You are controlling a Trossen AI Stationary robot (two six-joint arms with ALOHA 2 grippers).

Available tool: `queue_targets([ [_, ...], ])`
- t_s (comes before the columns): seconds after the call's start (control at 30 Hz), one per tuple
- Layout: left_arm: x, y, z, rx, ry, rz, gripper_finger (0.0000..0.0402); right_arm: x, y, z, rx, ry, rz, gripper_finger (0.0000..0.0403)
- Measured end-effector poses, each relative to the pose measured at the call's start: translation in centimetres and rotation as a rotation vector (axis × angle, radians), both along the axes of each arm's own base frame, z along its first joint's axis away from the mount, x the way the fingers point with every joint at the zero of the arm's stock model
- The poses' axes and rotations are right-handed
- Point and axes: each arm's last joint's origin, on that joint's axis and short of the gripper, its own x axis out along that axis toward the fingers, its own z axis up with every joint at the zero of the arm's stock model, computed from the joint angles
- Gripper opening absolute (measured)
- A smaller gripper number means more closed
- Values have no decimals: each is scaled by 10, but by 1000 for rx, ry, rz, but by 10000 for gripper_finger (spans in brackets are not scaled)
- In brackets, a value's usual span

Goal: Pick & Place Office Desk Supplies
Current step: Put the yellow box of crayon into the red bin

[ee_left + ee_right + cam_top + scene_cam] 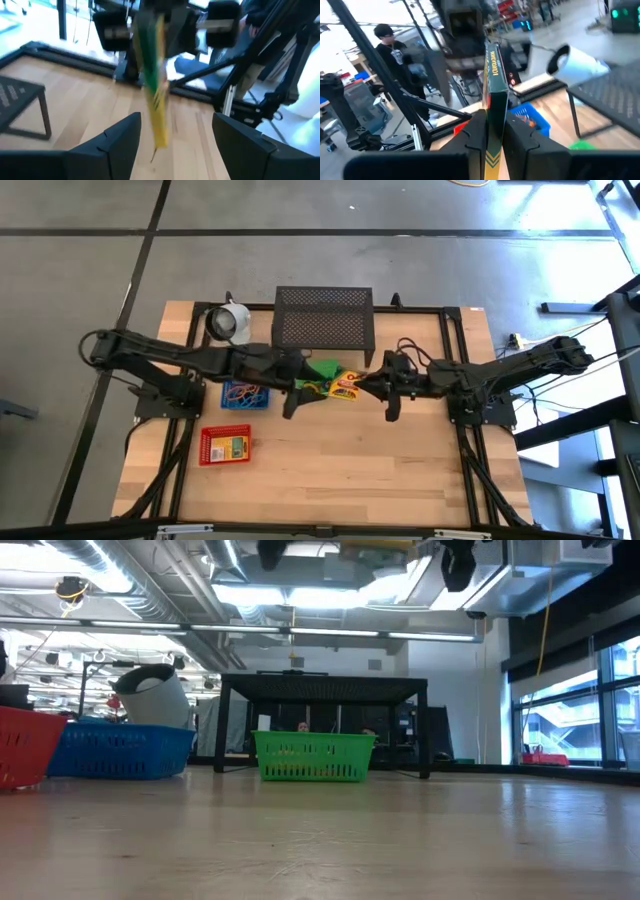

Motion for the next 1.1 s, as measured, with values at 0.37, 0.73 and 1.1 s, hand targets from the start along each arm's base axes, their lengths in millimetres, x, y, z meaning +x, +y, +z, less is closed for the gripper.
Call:
queue_targets([
  [0.37,21,-2,-10,-6,-66,-4,242,0,1,3,-125,-25,48,43],
  [0.73,23,-3,-5,-4,-138,-22,242,0,2,8,-185,-78,78,43],
  [1.1,41,-4,-22,-31,-146,-17,162,-1,3,13,-229,-132,79,48],
])
